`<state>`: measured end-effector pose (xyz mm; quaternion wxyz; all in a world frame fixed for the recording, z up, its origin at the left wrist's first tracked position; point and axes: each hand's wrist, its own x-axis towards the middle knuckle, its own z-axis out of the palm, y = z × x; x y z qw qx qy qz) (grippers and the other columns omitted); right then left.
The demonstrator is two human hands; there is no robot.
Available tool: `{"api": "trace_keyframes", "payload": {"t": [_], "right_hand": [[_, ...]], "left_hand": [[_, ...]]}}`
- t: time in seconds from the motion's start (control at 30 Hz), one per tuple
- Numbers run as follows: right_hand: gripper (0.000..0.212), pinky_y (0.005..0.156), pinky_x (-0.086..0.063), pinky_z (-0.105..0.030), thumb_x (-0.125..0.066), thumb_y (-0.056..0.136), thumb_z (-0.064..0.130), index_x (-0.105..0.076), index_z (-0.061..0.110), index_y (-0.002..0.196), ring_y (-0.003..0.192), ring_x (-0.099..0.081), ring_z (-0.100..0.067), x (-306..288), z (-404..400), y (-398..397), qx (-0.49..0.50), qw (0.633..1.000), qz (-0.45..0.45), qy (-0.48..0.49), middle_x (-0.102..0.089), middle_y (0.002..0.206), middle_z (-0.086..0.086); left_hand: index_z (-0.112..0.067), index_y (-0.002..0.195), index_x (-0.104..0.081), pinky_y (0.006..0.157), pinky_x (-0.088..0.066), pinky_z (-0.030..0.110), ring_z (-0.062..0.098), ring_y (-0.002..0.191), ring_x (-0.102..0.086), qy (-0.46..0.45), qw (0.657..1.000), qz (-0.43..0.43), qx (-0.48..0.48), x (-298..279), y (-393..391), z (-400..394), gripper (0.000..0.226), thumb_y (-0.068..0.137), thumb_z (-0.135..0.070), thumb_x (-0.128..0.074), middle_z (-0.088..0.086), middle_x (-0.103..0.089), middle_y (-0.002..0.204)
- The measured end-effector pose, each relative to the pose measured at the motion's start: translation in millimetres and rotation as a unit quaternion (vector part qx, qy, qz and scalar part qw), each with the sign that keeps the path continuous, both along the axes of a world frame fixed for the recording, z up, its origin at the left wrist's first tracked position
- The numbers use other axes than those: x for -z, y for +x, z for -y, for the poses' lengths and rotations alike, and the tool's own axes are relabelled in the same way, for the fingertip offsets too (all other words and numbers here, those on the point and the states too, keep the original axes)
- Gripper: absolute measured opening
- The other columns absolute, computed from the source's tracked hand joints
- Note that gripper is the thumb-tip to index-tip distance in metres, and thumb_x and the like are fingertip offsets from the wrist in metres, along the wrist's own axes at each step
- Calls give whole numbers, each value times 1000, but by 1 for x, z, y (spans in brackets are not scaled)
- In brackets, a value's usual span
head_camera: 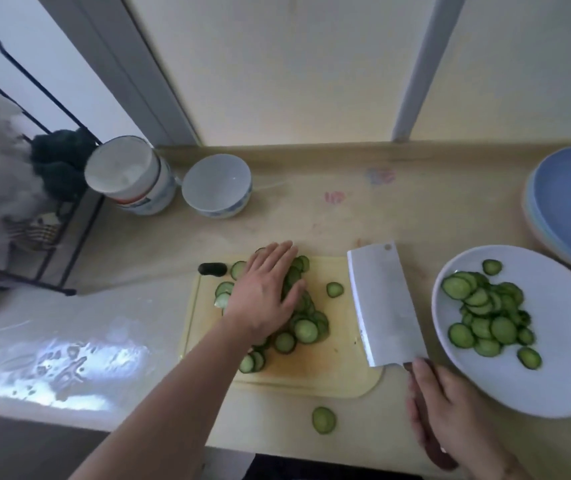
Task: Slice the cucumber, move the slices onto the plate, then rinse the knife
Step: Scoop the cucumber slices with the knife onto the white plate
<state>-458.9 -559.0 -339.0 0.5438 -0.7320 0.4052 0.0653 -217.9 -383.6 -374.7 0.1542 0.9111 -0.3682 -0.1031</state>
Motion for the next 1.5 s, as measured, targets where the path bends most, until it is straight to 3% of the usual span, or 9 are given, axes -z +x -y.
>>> {"api": "trace_keyframes", "payload": {"t": [0.1, 0.23, 0.33, 0.53, 0.7, 0.9, 1.13, 1.37, 1.5], "right_hand": [[50, 40, -48, -30, -38, 101, 33, -54, -1, 68, 39, -59, -35, -3, -4, 7, -42, 999, -29, 14, -61, 47, -15], [52, 44, -52, -35, -38, 102, 33, -57, 0, 67, 43, -62, -36, -8, -16, 19, -92, 993, -71, 26, -64, 48, -16], [46, 45, -52, -37, -38, 102, 34, -58, 8, 69, 43, -62, -33, -9, -26, 29, -111, 990, -88, 22, -65, 48, -13], [34, 40, -48, -29, -38, 102, 35, -53, 18, 77, 42, -64, -26, -8, -44, 42, -135, 988, -75, 28, -68, 58, -15], [39, 36, -40, -23, -35, 103, 35, -52, 12, 76, 41, -62, -25, -7, -55, 53, -176, 981, -70, 45, -69, 58, -16], [41, 36, -39, -23, -34, 103, 36, -50, 5, 81, 43, -61, -31, -2, -52, 55, -169, 981, -44, 81, -66, 58, -20], [35, 41, -38, -28, -35, 103, 31, -46, 4, 84, 41, -58, -31, 6, -45, 39, -130, 981, -14, 144, -61, 52, -13], [36, 45, -39, -37, -36, 103, 31, -47, 4, 82, 40, -57, -36, 5, -27, 24, -121, 980, -4, 155, -60, 54, -19], [37, 46, -39, -42, -38, 102, 32, -47, 4, 80, 39, -57, -31, 4, -22, 21, -117, 981, -5, 156, -60, 53, -18]], "left_hand": [[-16, 150, -48, 123, -25, 43, 22, 148, -33, -8, 1000, 9, 27, 6, -3, -1, 69, 97, -57, -30, 0, -47, 155], [-12, 148, -50, 122, -26, 41, 25, 147, -35, -25, 999, 14, 39, 7, -9, -4, 69, 97, -58, -35, 3, -49, 153], [-11, 148, -49, 120, -30, 47, 27, 146, -37, -46, 997, 24, 54, 8, -14, -6, 69, 98, -57, -39, 5, -49, 152], [-17, 158, -31, 126, -9, 46, 21, 156, -11, -3, 998, 54, 46, 10, -37, -7, 87, 94, -75, -23, -2, -23, 167], [-10, 155, -37, 126, -10, 43, 24, 155, -18, 6, 997, 70, 22, 11, -41, -2, 93, 92, -78, -28, 3, -25, 166], [-11, 159, -27, 126, -7, 42, 22, 156, -11, 20, 997, 68, 13, 12, -42, 1, 96, 93, -80, -18, 2, -17, 168], [-9, 157, -33, 125, -15, 45, 26, 154, -19, -10, 995, 90, 33, 8, -48, 6, 87, 96, -71, -32, 5, -28, 164], [-8, 152, -42, 122, -26, 50, 29, 151, -28, -37, 993, 106, 32, 7, -63, 24, 82, 94, -66, -39, 7, -38, 160], [-8, 152, -42, 123, -24, 51, 28, 151, -27, -25, 994, 101, 31, 8, -66, 31, 82, 94, -66, -38, 7, -37, 161]]}}
